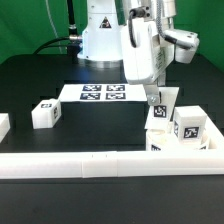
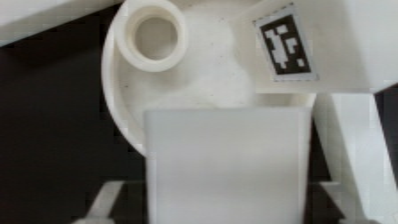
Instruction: Assemble stool
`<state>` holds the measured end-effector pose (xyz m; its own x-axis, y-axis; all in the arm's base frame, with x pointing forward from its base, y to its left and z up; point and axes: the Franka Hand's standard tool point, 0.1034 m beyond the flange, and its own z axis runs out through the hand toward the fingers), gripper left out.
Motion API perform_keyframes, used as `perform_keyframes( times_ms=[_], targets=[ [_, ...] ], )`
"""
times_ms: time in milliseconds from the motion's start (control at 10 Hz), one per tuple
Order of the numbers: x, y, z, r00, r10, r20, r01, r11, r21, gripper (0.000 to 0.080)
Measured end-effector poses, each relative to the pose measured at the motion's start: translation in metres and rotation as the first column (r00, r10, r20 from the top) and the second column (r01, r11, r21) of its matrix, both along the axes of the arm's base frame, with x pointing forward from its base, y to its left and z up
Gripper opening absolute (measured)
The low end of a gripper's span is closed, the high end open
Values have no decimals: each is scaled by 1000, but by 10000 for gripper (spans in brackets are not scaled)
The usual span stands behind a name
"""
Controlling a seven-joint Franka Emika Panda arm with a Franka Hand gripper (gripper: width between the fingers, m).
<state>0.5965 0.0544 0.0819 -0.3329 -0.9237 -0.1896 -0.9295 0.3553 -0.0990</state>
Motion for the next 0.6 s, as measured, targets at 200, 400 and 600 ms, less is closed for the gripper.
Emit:
perform_keyframes(
  times_ms=[200, 400, 600],
  targets=[
    [0, 1, 0, 999, -35, -3, 35, 999, 14, 338],
    [2, 3, 7, 998, 56, 16, -56, 998, 4, 527],
    [0, 8, 21, 991, 126, 41, -126, 992, -1, 624]
  ],
)
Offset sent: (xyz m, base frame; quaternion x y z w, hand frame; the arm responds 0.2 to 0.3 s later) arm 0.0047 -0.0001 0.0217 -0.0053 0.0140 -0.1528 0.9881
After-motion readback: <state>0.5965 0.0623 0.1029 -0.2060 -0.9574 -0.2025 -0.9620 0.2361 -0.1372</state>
